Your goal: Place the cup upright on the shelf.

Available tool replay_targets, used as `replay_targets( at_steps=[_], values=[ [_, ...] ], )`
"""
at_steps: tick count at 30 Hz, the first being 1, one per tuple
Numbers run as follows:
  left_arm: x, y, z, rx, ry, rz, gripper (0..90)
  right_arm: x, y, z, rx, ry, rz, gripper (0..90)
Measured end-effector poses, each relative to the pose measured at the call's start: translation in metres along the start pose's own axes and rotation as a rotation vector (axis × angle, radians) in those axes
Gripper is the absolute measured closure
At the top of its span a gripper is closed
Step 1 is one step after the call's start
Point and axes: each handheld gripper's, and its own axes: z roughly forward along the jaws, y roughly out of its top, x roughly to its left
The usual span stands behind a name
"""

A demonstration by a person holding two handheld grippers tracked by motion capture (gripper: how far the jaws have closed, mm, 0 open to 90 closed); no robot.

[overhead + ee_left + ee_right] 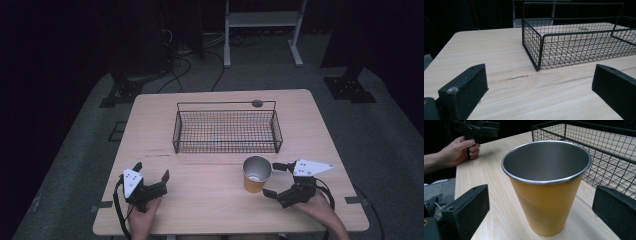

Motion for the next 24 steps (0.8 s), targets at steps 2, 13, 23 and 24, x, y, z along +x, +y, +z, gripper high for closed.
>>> replay_targets(
  at_steps=[2, 13, 23, 24],
  values=[
    [0.0, 0.0, 0.0, 0.0, 0.0, 0.0, 0.0, -0.001, 0.0, 0.002, -0.001, -0.001, 0.002, 0.6],
    [0.0, 0.0, 0.0, -0.001, 0.0, 0.0, 0.0, -0.002, 0.01, 0.014, 0.039, -0.007, -0.022, 0.0],
    [0.0, 0.0, 0.0, -0.001, -0.001, 0.0, 0.0, -0.006, 0.011, 0.025, 0.041, -0.002, -0.015, 0.0],
    [0.0, 0.0, 0.0, -0.001, 0.0, -0.001, 0.0, -0.006, 0.011, 0.027, 0.042, 0.0, -0.012, 0.0]
  ],
)
